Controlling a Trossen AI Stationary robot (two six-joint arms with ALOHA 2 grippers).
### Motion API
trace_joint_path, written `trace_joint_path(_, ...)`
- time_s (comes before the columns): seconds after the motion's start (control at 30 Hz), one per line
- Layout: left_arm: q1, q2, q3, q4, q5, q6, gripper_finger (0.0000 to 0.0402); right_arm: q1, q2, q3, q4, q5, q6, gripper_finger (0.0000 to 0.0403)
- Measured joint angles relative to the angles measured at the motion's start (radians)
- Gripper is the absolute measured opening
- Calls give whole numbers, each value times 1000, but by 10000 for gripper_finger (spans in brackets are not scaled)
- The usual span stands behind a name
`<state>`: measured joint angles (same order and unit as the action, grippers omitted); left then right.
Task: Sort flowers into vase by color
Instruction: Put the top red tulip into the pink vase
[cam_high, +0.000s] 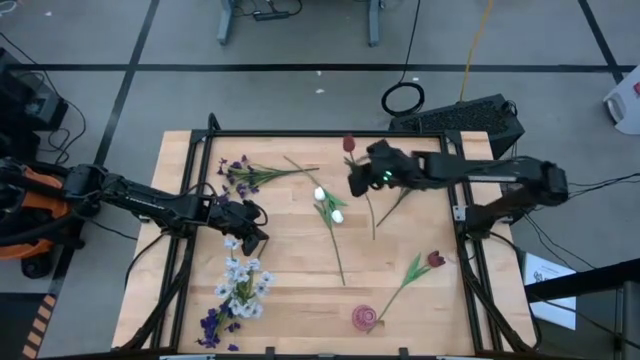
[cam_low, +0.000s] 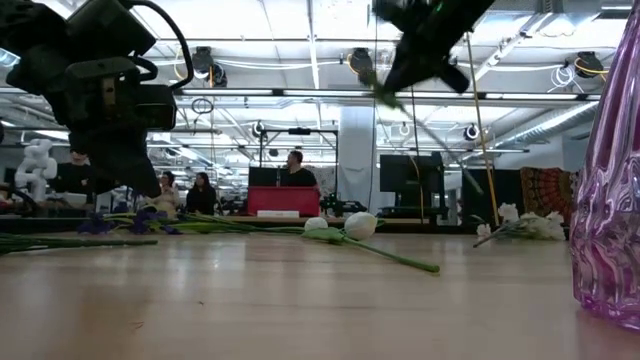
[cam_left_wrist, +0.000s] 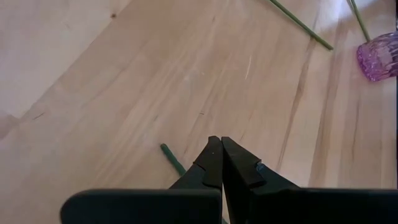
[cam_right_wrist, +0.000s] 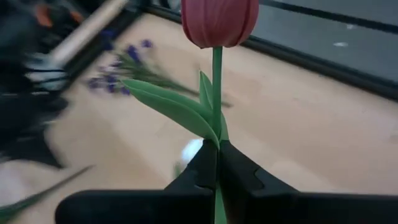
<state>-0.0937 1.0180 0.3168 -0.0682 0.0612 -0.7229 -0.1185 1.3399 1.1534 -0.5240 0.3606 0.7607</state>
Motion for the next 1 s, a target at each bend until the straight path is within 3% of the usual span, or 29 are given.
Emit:
trace_joint_path(0.13, 0, 0, 0, 0, 0, 6, 0, 94, -81, 0, -30, 38, 37, 0)
trace_joint_path(0.57, 0, 0, 0, -2, -2, 0, 0, 616, -133, 0, -15, 560, 76, 0)
trace_joint_path(0.7, 0, 0, 0, -1, -2, 5, 0, 765, -133, 0, 90, 674, 52, 0)
trace_joint_path(1.0, 0, 0, 0, -1, -6, 4, 0, 1001, -98, 0, 428, 880, -213, 0)
